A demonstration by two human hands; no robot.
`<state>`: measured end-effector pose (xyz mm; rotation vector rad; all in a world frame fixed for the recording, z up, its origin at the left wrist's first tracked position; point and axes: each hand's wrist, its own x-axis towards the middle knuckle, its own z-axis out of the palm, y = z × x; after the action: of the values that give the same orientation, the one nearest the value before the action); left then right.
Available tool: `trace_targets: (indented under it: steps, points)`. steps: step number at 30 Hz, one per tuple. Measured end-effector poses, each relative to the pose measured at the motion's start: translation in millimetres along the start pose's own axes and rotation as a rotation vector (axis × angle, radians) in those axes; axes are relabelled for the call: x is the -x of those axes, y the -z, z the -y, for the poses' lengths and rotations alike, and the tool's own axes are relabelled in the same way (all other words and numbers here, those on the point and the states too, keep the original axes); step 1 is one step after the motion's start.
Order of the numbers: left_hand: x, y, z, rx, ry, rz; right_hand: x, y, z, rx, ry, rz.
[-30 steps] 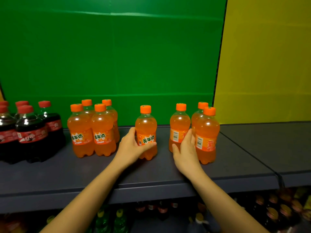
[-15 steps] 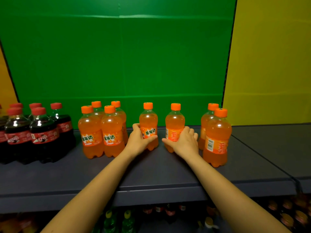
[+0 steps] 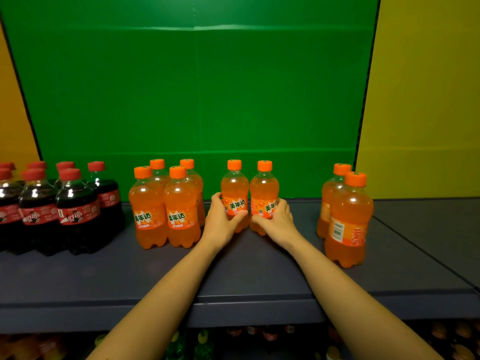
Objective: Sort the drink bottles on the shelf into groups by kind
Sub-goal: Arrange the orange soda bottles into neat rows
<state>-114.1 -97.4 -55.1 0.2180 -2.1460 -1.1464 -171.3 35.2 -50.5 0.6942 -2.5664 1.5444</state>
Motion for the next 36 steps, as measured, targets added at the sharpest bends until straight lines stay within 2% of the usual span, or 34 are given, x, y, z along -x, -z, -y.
trace_targets:
  steps: [2, 3, 8, 12, 18, 26, 36]
  points:
    - [0, 0, 2, 0.003, 0.004, -0.004, 0, 2, -1, -0.190, 0.001, 0.079]
    - [0, 0, 2, 0.001, 0.003, -0.008, 1, 3, -1, -0.204, 0.013, 0.100]
    - [-1, 0, 5, -0.046, -0.010, -0.042, 0, -3, -3, -0.067, 0.077, 0.017]
    - [-1, 2, 3, -0.144, -0.034, -0.104, -10, -8, -1, 0.041, 0.077, 0.051]
    - [1, 3, 1, -0.136, 0.009, -0.147, -18, -18, 3, 0.111, 0.066, 0.030]
    - [-2, 1, 3, -0.151, 0.020, -0.161, -17, -23, 1, 0.050, 0.072, 0.010]
    - [-4, 1, 5, -0.161, 0.019, -0.182, -18, -24, -2, 0.117, 0.125, 0.009]
